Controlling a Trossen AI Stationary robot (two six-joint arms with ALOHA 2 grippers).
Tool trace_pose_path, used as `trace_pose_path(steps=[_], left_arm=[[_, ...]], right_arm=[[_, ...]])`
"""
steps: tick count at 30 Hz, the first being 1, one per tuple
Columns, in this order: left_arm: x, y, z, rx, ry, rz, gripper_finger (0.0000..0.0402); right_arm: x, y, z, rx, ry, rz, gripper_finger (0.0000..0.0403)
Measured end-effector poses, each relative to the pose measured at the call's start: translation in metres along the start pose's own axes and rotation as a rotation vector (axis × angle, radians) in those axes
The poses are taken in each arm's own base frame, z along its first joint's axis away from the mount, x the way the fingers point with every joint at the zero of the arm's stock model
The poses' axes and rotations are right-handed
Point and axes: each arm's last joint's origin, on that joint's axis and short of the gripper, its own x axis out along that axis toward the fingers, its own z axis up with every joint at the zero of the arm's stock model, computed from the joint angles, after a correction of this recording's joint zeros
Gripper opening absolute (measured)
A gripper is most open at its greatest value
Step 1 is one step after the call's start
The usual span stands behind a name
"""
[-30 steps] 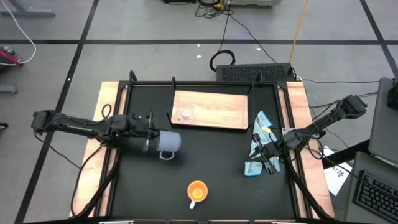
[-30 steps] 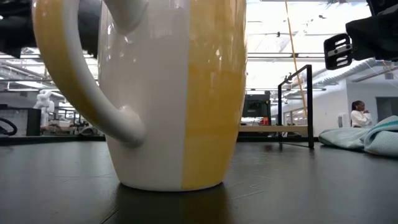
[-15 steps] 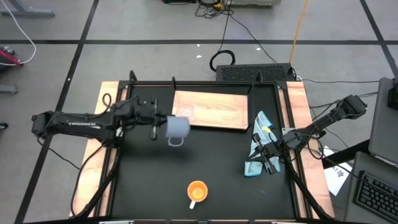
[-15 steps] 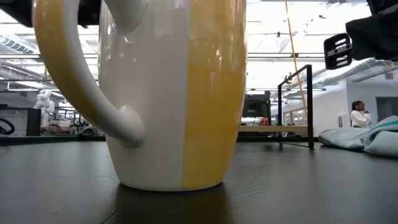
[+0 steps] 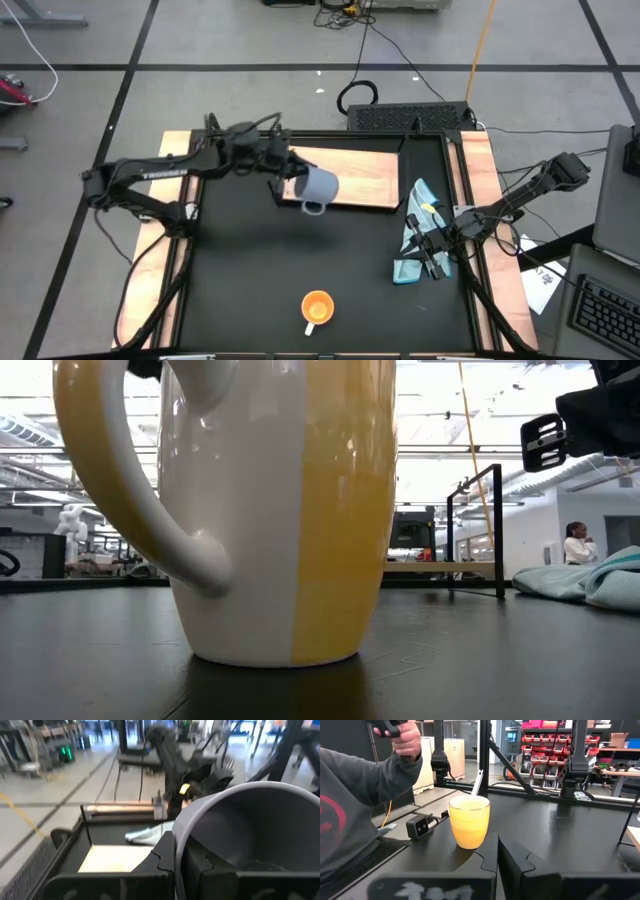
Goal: Stack small to large cups/mugs on shelf
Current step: Put the gray mug on the shelf
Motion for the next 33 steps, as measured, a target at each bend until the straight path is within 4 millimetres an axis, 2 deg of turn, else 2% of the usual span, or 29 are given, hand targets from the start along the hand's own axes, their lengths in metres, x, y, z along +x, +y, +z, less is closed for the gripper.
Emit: trace_pose_path(steps=[5,9,18,26,33], left_arm=[[0.024,0.022,0.019,0.013,0.144,0.003,0.0007],[0.042,0.038,0.024,0.018,0.278,0.007,0.0007],[0.082,0.067,0.015,0.056,0.492,0.031,0.0007],[0.107,0.078,0.006,0.05,0.714,-0.047,0.0007],[0.128,0.085,0.004,0.078,0.781,-0.058,0.0007]], right_arm=[[0.0,0.0,0.0,-0.001,0.001,0.0,0.0],[0.0,0.0,-0.002,-0.001,0.015,0.0,0.0],[0.0,0.0,-0.002,-0.001,0.017,0.0,0.0],[0.0,0.0,-0.002,-0.001,0.015,0.0,0.0],[0.0,0.0,-0.002,-0.017,0.015,0.0,0.0]])
